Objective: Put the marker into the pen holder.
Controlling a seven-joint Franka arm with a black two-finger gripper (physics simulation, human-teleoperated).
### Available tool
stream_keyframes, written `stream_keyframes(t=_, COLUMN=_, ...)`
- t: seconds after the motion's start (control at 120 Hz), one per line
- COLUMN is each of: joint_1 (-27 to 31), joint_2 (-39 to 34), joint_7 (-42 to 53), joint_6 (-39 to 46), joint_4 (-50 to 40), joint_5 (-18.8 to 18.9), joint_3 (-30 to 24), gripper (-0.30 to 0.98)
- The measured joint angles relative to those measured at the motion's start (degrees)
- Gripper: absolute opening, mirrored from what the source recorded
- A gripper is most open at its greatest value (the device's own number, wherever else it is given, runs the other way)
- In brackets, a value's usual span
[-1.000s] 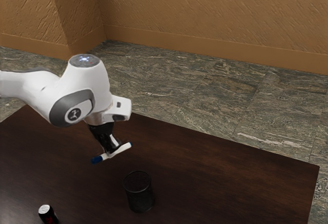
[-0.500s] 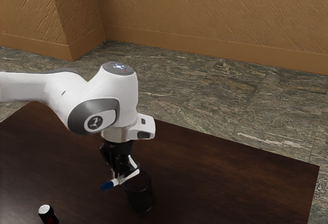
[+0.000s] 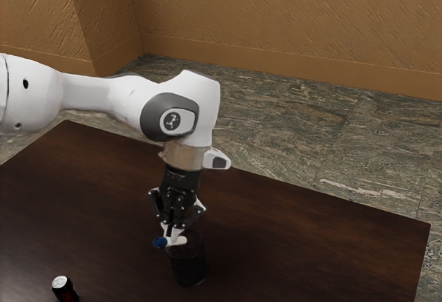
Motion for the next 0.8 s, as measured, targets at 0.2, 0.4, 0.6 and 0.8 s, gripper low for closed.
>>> stream_keyframes(t=0.2, joint_1=0.23, joint_2=8.19, joint_7=-4.64, joint_6=-7.08, joint_4=6.58, joint_5=-1.29, joint_3=1.66, gripper=-0.09)
stream_keyframes(t=0.4, joint_1=-0.09, joint_2=20.45, joint_7=-8.77, joint_6=-14.27, joint_4=17.00, joint_5=-3.28, joint_3=4.08, gripper=-0.08)
stream_keyframes(t=0.6, joint_1=-0.01, joint_2=26.01, joint_7=-11.89, joint_6=-17.26, joint_4=20.14, joint_5=-4.13, joint_3=5.38, gripper=0.08)
stream_keyframes(t=0.8, joint_1=0.51, joint_2=11.25, joint_7=-10.62, joint_6=-12.29, joint_4=21.29, joint_5=-2.89, joint_3=9.76, gripper=0.40)
